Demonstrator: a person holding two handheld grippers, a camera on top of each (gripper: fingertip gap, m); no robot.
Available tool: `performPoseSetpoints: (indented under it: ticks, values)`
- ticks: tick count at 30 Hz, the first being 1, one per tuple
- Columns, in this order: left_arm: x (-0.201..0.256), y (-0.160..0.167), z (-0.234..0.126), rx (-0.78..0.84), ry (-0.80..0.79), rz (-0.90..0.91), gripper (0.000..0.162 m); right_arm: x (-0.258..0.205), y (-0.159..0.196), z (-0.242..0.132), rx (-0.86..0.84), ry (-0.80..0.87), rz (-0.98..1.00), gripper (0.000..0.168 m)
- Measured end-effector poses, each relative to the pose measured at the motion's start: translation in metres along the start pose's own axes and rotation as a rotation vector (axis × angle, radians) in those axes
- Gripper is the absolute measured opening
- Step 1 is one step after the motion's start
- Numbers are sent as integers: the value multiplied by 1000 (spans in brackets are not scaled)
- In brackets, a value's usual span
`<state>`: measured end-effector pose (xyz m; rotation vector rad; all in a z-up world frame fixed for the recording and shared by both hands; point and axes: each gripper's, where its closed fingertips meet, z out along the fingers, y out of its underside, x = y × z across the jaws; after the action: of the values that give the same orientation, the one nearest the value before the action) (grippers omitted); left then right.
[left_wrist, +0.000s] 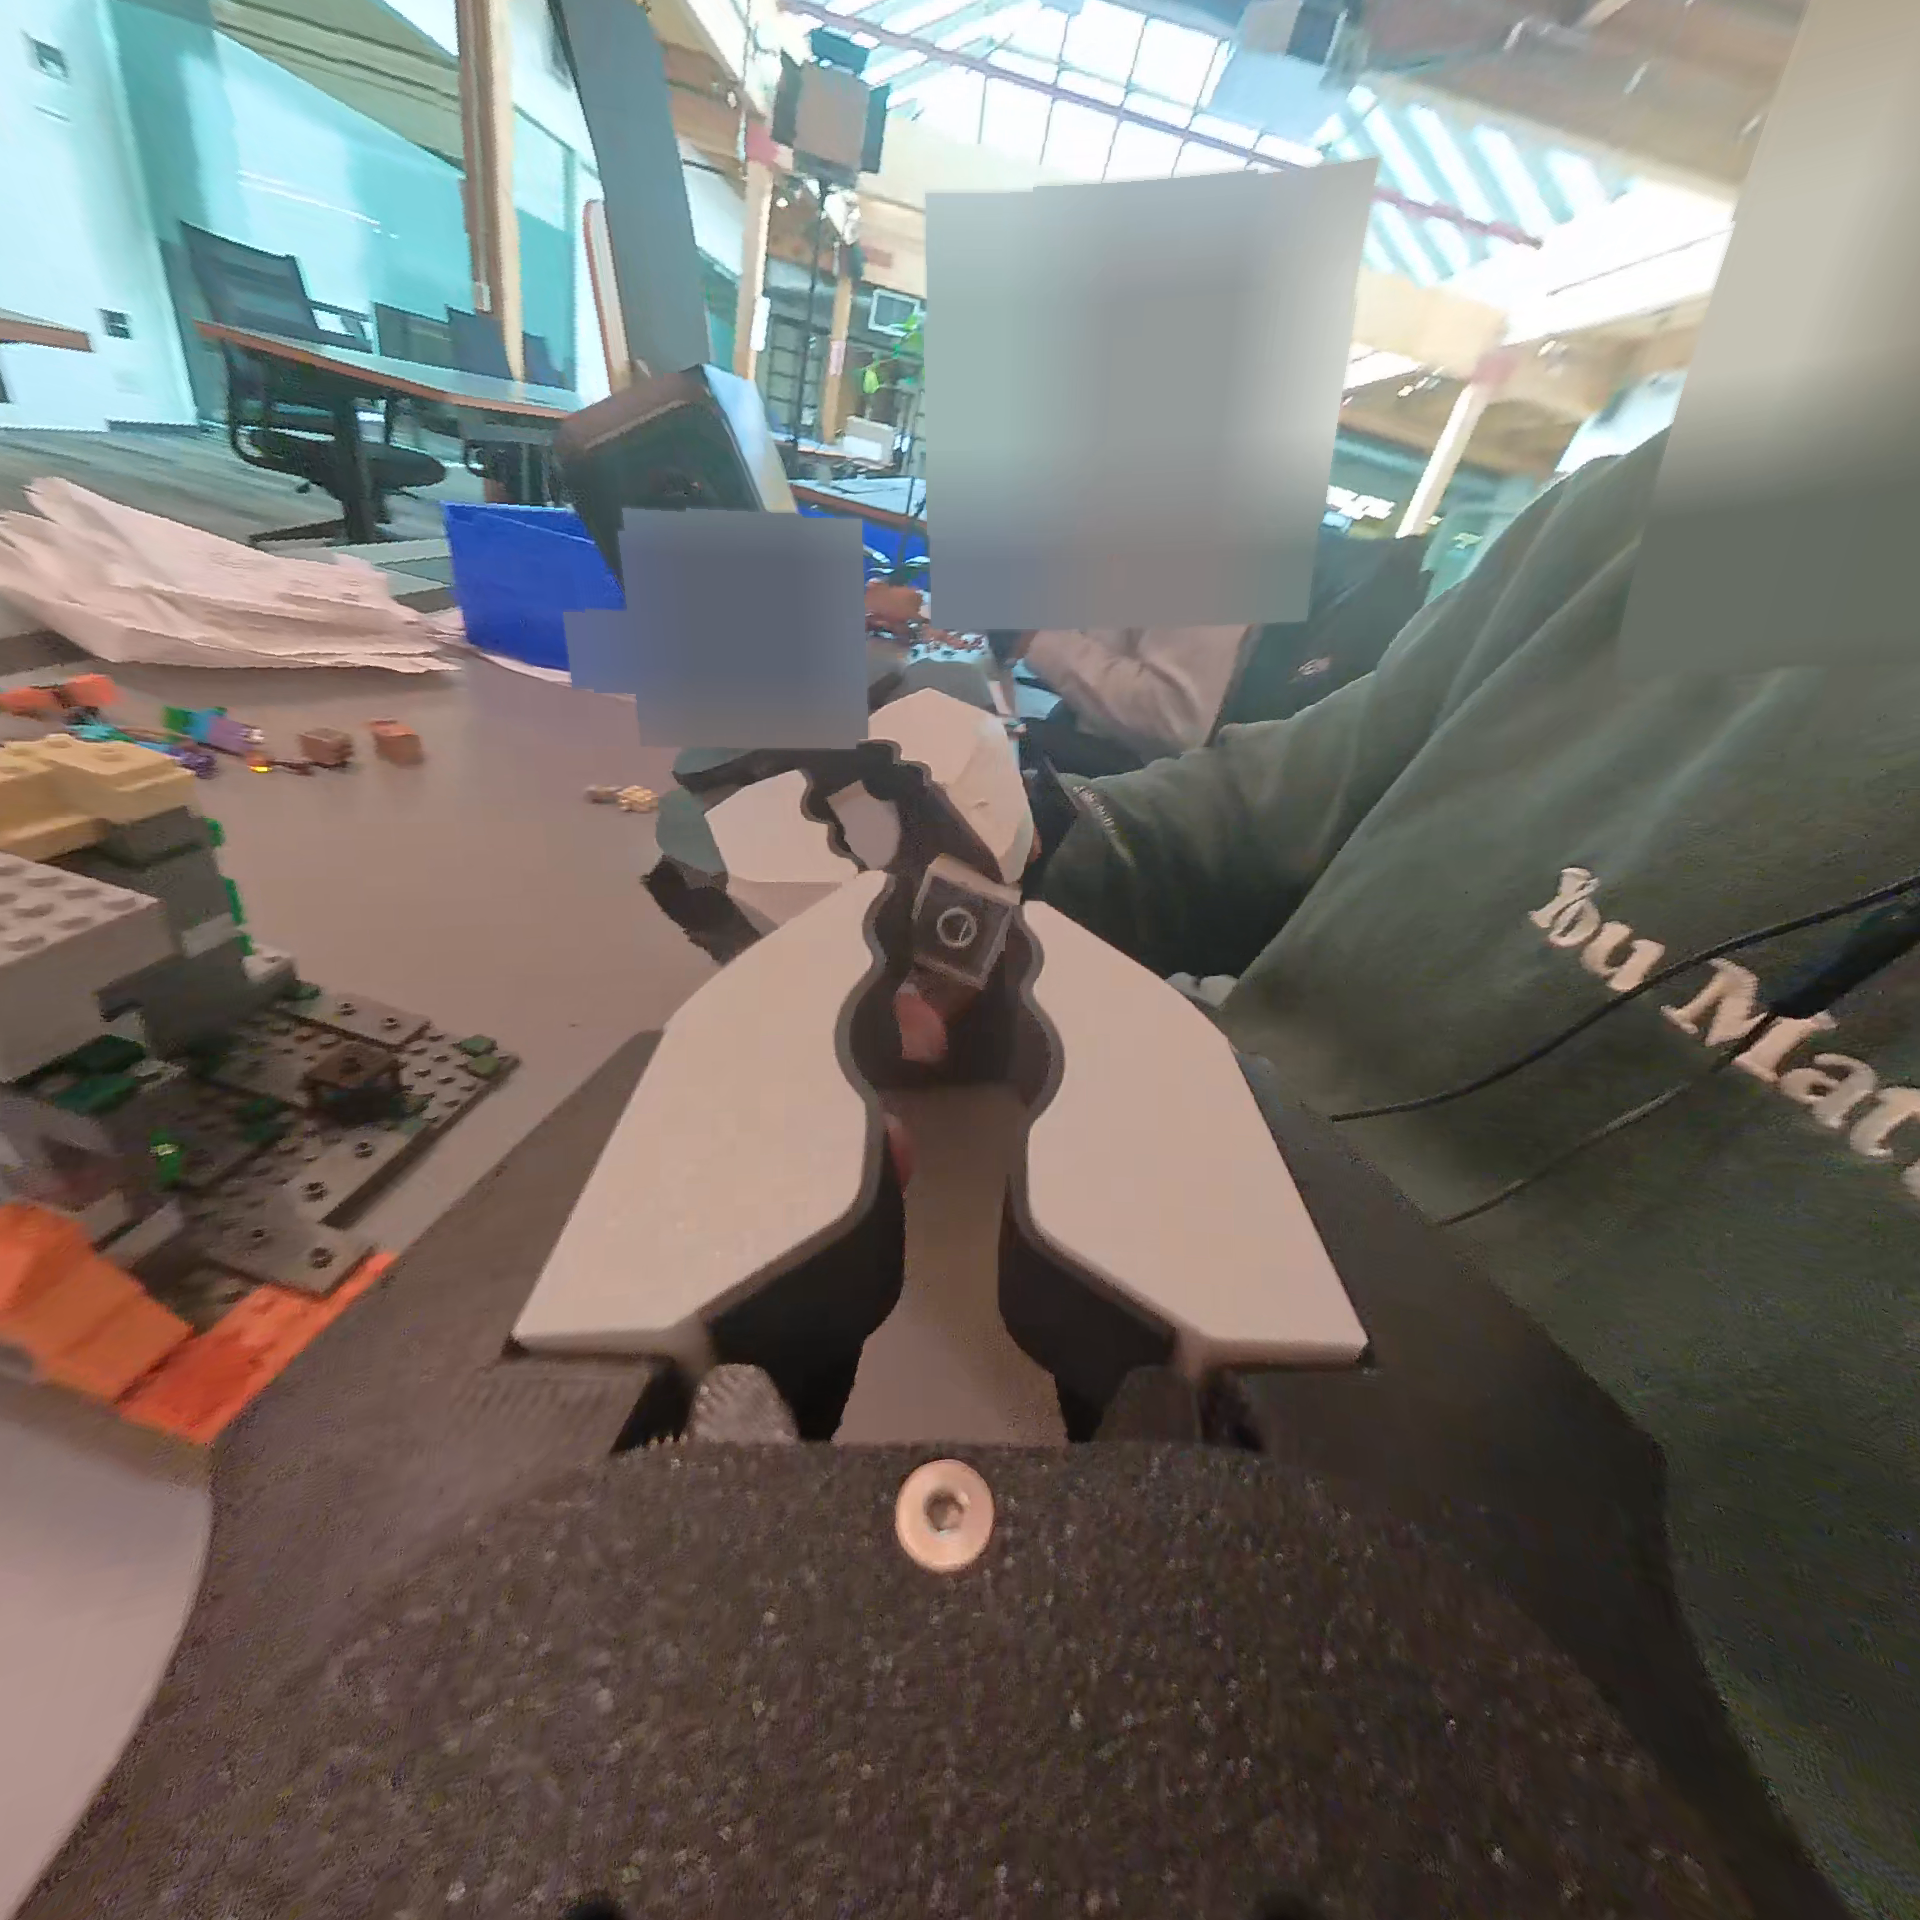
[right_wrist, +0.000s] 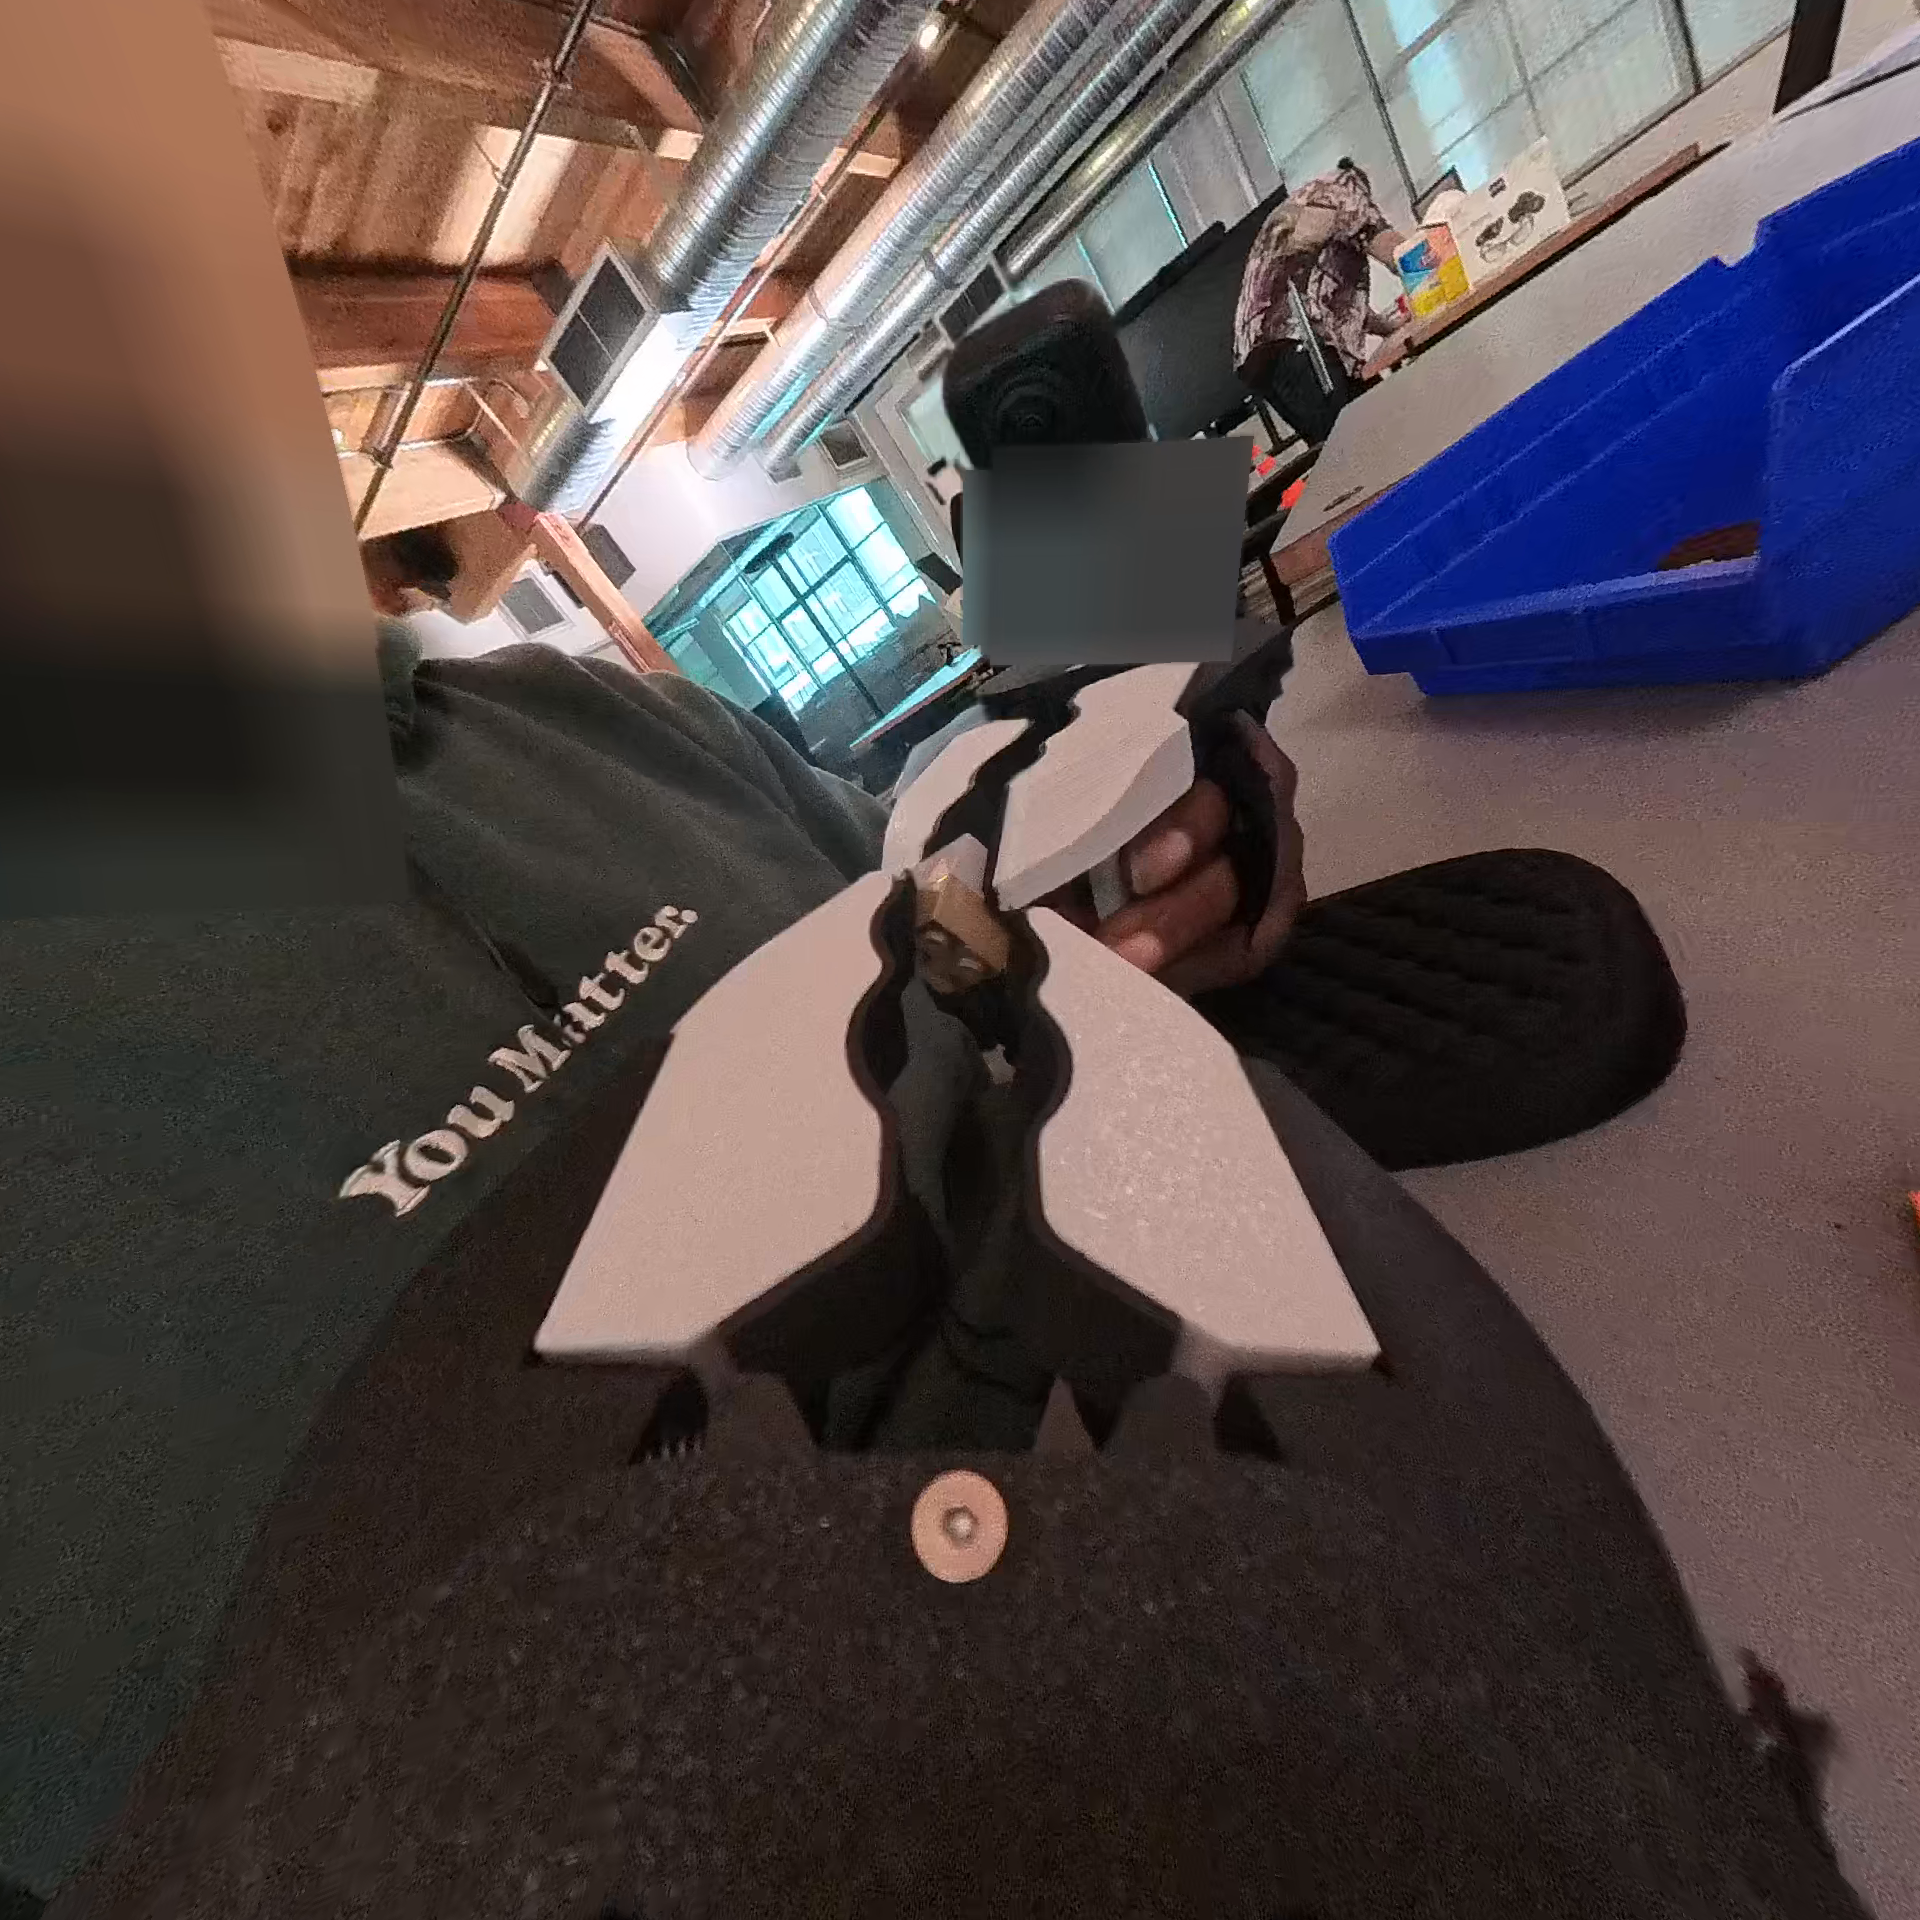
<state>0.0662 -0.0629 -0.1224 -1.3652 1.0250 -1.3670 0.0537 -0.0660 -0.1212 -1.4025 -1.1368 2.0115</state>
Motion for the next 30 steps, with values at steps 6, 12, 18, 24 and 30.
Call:
performPoseSetpoints:
  ticks: [6, 12, 18, 24, 30]
  values:
    - [5, -3, 1, 30, 44, -49, 16, -7, 2, -6, 0, -12, -37, 17]
    - [-17, -16, -31, 74, -92, -1, 0, 3, 8, -19, -24, 136, -119, 16]
    - [-22, 16, -8, -149, -129, 19, 13, 31, 19, -18, -211, 384, -362, 16]
    - [-31, 27, -4, -231, -188, -79, 30, 40, 18, -17, -456, 625, -740, 16]
    - [-32, 28, -1, -187, -126, -333, 28, 41, 16, -16, -679, 774, -1090, 16]
